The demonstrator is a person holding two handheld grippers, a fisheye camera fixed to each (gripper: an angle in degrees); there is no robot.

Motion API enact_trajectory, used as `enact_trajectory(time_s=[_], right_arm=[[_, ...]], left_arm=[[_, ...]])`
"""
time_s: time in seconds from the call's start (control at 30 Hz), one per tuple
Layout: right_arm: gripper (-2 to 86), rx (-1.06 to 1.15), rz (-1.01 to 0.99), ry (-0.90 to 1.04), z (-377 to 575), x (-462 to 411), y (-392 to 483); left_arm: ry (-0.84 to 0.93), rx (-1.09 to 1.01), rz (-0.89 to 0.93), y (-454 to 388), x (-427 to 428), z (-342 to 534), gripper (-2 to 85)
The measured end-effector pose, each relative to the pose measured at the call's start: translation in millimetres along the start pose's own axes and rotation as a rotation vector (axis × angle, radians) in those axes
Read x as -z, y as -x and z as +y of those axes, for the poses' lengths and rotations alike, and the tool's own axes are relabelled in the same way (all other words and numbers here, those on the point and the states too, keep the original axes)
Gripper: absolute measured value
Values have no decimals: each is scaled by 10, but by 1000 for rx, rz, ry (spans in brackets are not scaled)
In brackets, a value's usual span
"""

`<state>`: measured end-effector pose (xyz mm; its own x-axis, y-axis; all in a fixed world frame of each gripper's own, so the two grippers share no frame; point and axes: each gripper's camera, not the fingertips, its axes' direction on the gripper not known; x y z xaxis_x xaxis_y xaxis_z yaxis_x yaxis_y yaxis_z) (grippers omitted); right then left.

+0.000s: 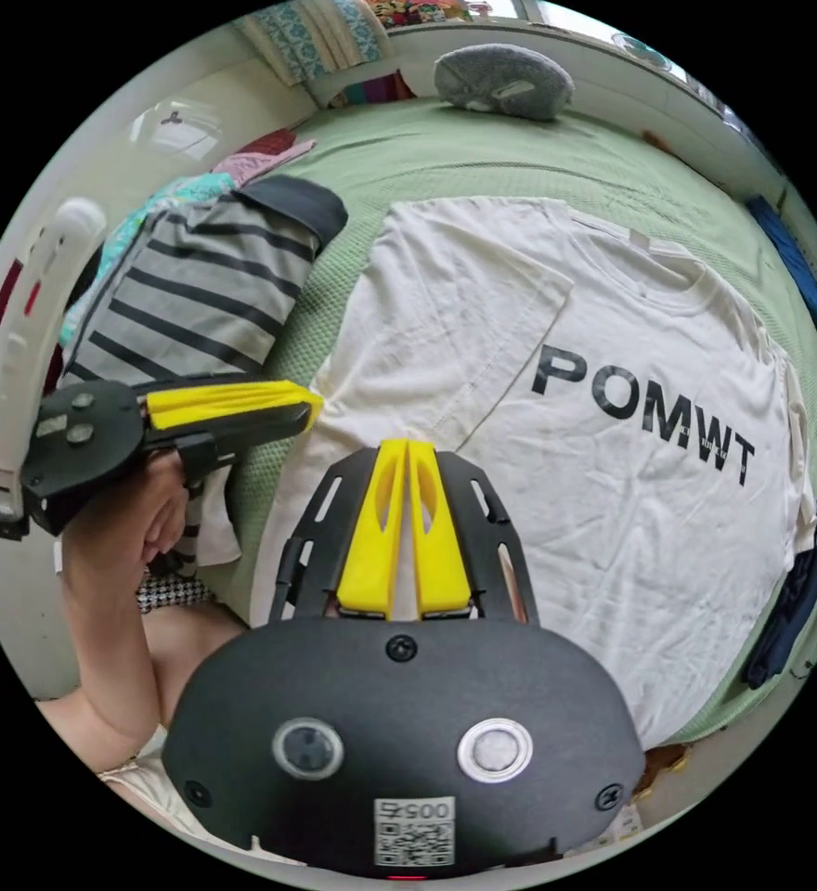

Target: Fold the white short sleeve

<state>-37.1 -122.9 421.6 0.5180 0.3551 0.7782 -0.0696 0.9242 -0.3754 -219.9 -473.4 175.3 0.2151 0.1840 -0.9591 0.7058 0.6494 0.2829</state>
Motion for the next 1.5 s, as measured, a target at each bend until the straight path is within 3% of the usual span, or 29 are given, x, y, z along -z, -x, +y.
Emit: enact_trajectory(time_s=[1.07,1.23,1.5], right_arm=[[-14,337,343,-80,360,412,1223],[-13,238,346,-131,459,805,1017],[-12,21,292,-279,715,1566,230]], left_arm=[[-15,-88,-192,-1061,80,251,0],[-115,-101,-264,-1299,359,468,-3],[-195,-168,-168,-1769,513,607,-2]])
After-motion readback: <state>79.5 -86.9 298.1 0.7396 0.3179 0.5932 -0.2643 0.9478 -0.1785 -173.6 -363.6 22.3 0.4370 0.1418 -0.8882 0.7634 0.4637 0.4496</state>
